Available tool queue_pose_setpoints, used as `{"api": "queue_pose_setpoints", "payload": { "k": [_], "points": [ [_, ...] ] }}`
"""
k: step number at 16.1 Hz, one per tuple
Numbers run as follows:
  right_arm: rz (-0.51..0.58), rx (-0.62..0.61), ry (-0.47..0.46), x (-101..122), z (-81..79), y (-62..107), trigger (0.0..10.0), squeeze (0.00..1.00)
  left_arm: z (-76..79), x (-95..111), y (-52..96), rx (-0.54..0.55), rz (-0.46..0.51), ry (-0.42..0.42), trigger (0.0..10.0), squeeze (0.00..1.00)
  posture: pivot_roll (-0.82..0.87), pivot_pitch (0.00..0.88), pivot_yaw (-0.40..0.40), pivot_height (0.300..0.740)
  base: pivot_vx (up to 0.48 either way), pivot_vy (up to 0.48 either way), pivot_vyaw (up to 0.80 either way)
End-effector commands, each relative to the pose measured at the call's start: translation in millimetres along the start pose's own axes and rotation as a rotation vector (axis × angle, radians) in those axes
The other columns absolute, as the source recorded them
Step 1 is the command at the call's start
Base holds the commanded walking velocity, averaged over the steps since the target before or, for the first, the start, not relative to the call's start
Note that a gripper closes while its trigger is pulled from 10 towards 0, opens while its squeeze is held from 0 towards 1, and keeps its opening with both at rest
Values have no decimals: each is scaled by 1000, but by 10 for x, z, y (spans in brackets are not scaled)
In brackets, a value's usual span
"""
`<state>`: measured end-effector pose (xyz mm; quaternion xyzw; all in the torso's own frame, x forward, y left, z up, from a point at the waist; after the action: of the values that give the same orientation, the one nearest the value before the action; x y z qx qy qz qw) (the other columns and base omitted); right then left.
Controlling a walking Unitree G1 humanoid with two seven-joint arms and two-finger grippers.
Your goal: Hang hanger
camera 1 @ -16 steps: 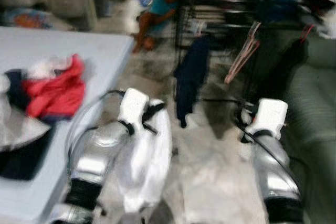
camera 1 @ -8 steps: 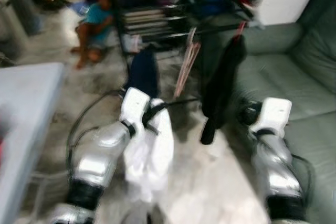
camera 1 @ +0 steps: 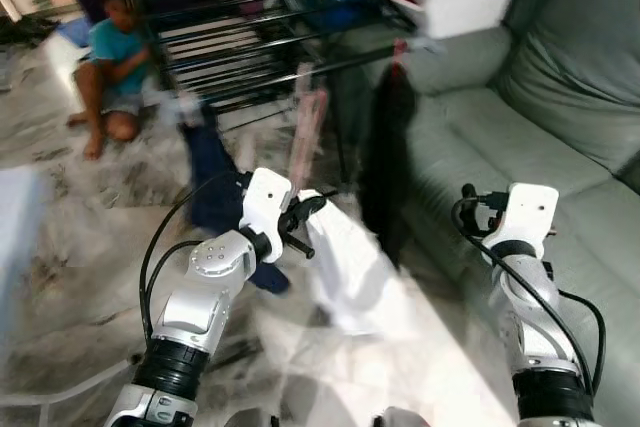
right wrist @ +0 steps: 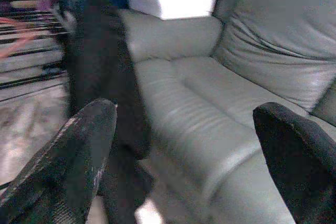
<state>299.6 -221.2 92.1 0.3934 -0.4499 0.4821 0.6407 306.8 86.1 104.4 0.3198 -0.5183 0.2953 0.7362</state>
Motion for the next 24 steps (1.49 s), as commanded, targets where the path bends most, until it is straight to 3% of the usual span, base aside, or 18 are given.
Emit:
{"api": "queue_pose_setpoints", "payload": {
  "k": [1, 8, 11, 24],
  "points": [
    [21, 27, -12, 50, -92, -5, 10000, 0, -89, 152, 59, 29, 51, -35, 10000, 0, -15, 0, 14, 740, 0, 480, 0],
    [43, 55, -1, 63, -119, 16, 10000, 0, -67, 188, 79, 39, 105, -65, 10000, 0, -13, 0, 16, 740, 0, 137, 0],
    [59, 73, -14, 91, -128, 16, 10000, 0, -88, 252, 89, 45, 147, -42, 10000, 0, -16, 0, 15, 740, 0, 0, 704],
    [65, 97, -25, 93, -160, 12, 10000, 0, -84, 263, 74, 42, 171, -22, 10000, 0, -19, 0, 14, 740, 433, 0, 0]
  ]
}}
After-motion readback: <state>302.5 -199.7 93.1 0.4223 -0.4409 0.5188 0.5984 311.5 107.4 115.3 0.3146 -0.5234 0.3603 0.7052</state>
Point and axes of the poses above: a point about 5 cm out from each wrist's last joint towards the gripper, its own y axis pointing back from the gripper into the wrist, its own x axis along the axis of the wrist's last joint, z = x × y, the point moved 1 cm from there along -y, pointing out of the wrist towards the gripper, and after that the axes turned 12 degrees about y, right-handed, at the moved point
